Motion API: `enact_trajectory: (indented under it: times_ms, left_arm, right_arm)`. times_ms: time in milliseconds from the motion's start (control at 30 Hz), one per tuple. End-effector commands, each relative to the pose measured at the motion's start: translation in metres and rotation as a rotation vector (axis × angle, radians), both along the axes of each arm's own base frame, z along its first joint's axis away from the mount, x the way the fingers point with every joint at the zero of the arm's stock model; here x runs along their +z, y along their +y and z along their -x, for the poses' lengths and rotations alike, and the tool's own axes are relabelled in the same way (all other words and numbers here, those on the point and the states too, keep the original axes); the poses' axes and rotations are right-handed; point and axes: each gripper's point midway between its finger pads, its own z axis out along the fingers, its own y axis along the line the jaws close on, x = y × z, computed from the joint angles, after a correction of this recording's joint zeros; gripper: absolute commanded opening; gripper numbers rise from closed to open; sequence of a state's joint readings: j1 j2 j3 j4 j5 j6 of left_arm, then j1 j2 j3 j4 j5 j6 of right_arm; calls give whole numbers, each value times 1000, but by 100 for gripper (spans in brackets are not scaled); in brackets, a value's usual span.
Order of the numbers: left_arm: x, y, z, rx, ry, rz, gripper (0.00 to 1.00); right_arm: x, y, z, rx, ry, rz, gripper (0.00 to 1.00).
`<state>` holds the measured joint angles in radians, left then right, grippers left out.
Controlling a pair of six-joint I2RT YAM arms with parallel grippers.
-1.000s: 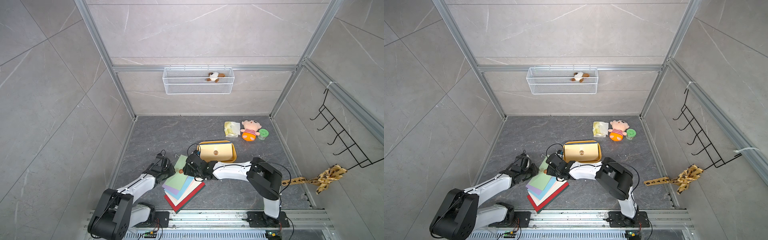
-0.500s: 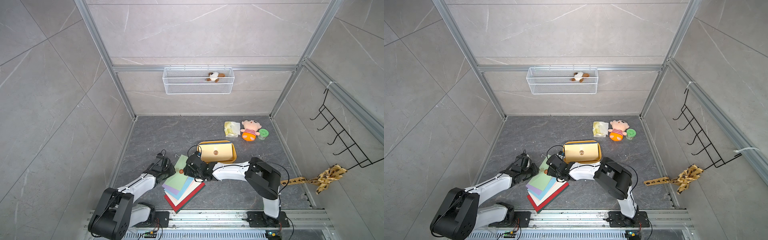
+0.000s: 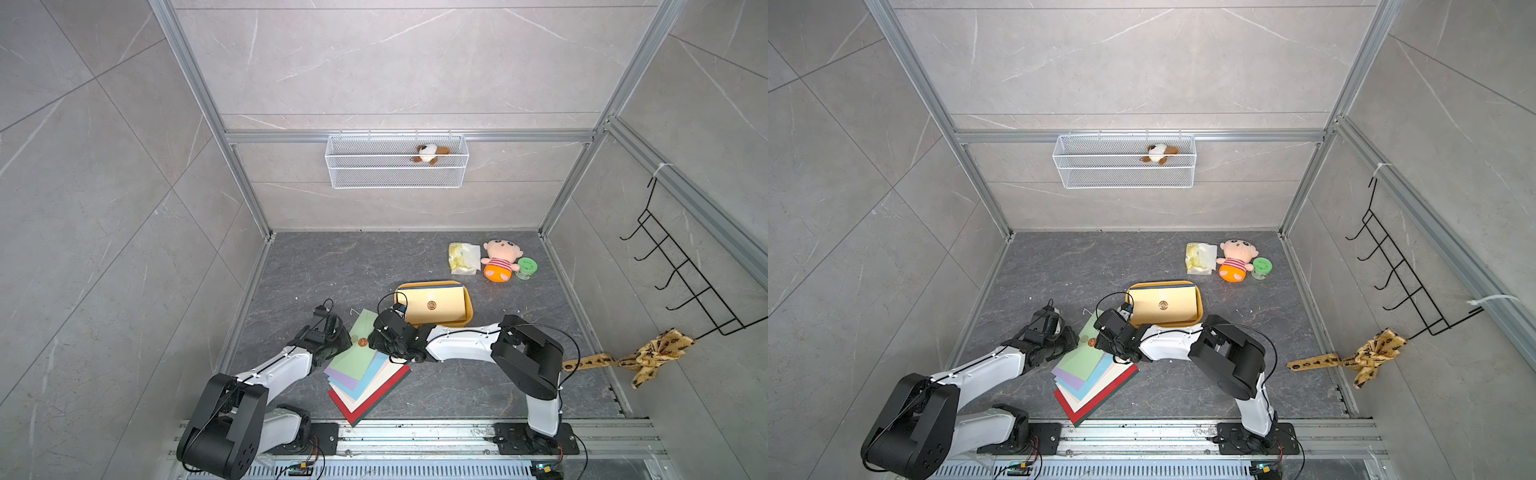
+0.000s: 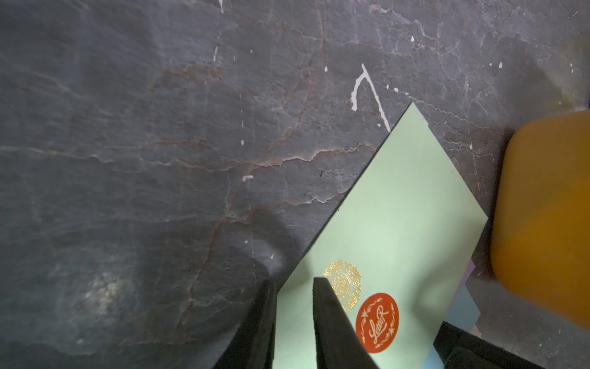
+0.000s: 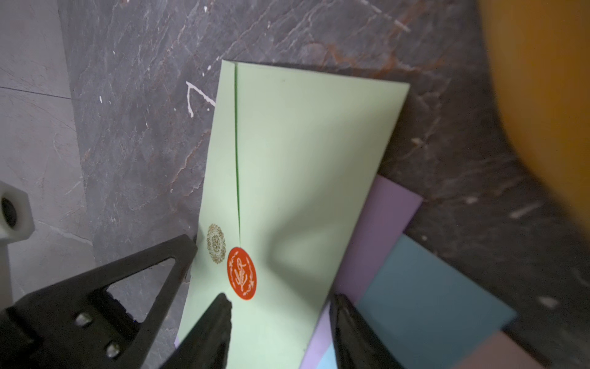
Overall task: Put the sealed envelopes into the storage box
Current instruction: Pick up the envelope from the center of the board.
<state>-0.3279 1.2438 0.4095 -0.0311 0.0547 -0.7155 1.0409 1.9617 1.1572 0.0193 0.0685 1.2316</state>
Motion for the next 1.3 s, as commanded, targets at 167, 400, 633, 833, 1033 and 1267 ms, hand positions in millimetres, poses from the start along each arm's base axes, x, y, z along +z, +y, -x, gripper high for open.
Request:
enact_trajectory:
  times_ms: [167,400,633,833,1033,1267]
  left_arm:
    - [-18,-1,19,-24,99,-8,26]
    - [-18,-3,19,-30,98,-2,26]
    - [-9,-9,17,-35,67,44,29]
    - [-3,-9,15,-27,42,50,32]
    - [-5,-8,16,-26,47,44,32]
    - [-17,-8,20,-32,78,41,32]
  right_arm:
    - [12,19,0,35,21,-77,54]
    - [41,44,-4,73,1,-163,48]
    - [15,40,0,60,52,-151,29]
    - [21,39,1,62,50,-150,34]
    - [39,32,-1,48,13,-165,44]
    - [57,42,-2,66,-5,-248,35]
